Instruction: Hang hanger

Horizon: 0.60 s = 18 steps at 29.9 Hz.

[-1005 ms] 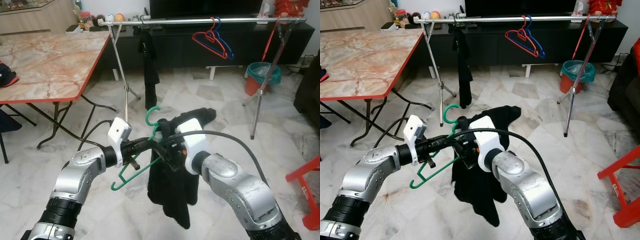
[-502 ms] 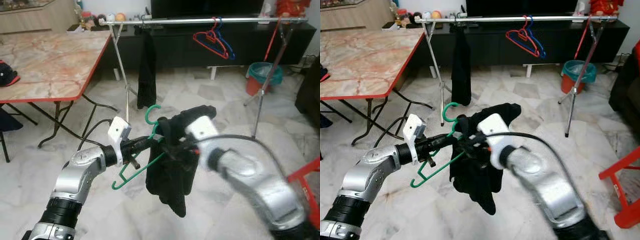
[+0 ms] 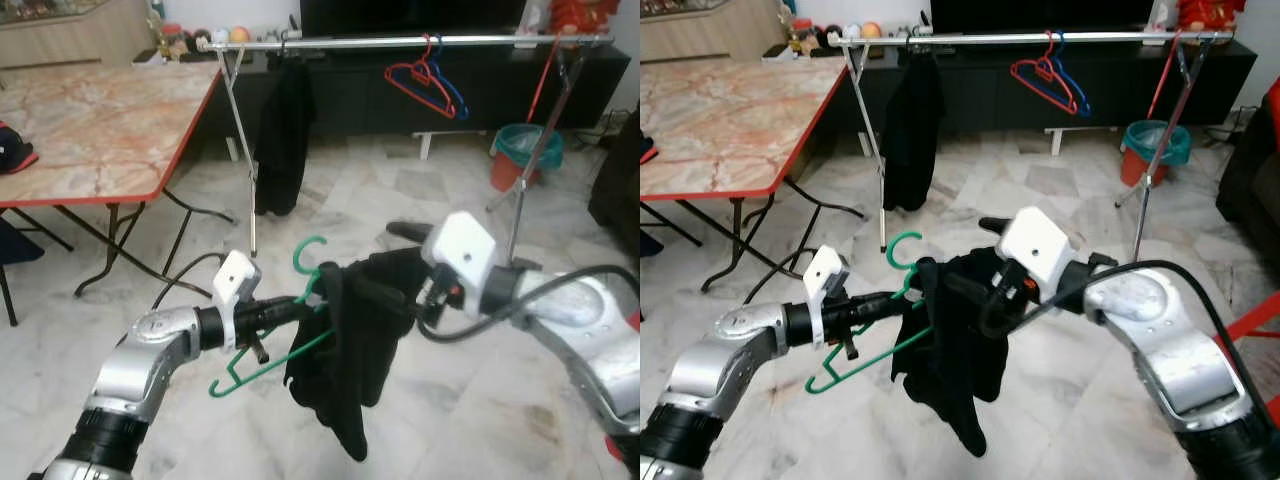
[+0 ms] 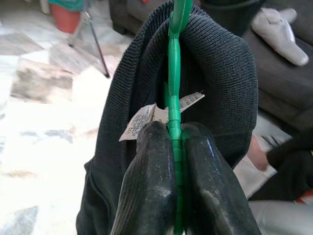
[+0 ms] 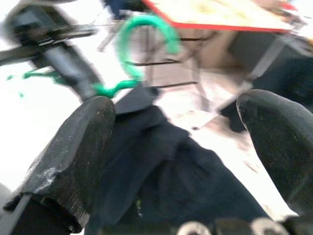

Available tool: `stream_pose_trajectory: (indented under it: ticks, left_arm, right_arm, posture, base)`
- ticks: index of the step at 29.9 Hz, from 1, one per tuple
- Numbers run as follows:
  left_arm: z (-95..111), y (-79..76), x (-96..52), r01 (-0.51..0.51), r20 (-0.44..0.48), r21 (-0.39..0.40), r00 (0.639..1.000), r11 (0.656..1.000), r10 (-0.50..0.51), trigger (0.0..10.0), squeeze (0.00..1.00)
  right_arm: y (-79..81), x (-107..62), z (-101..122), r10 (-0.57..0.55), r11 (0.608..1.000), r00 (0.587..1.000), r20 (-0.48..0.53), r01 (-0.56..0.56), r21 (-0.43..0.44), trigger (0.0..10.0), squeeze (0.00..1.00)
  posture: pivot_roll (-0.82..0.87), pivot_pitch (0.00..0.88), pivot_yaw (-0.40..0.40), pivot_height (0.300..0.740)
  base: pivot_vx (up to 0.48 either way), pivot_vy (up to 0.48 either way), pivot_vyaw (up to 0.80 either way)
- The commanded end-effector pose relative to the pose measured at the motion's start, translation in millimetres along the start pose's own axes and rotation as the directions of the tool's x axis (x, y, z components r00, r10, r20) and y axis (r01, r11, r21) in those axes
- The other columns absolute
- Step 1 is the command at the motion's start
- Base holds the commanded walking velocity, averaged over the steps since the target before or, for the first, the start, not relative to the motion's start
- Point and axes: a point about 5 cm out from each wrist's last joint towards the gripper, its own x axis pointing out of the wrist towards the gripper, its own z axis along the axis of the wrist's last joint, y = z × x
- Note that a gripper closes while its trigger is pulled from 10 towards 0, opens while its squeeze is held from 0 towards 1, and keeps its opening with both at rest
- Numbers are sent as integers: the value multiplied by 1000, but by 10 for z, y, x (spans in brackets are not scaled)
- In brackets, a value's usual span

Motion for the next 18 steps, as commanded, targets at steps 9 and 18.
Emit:
stream_pose_trajectory:
  ticks: [9,18]
  left_arm:
    - [71,-60,-99,120,-52,54,992,991,-117,10000,0]
    - [74,-138,-135,263,-131,81,959,962,-251,10000,0]
  right_arm:
    - [-24,-175,-195,246,968,969,-2,-245,44,10000,0]
    - [-99,-167,-329,319,948,945,-70,-318,27,10000,0]
  posture:
    - [-73,15,66,740]
    - [-68,1,60,740]
  base:
    - [0,0,0]
    - [0,0,0]
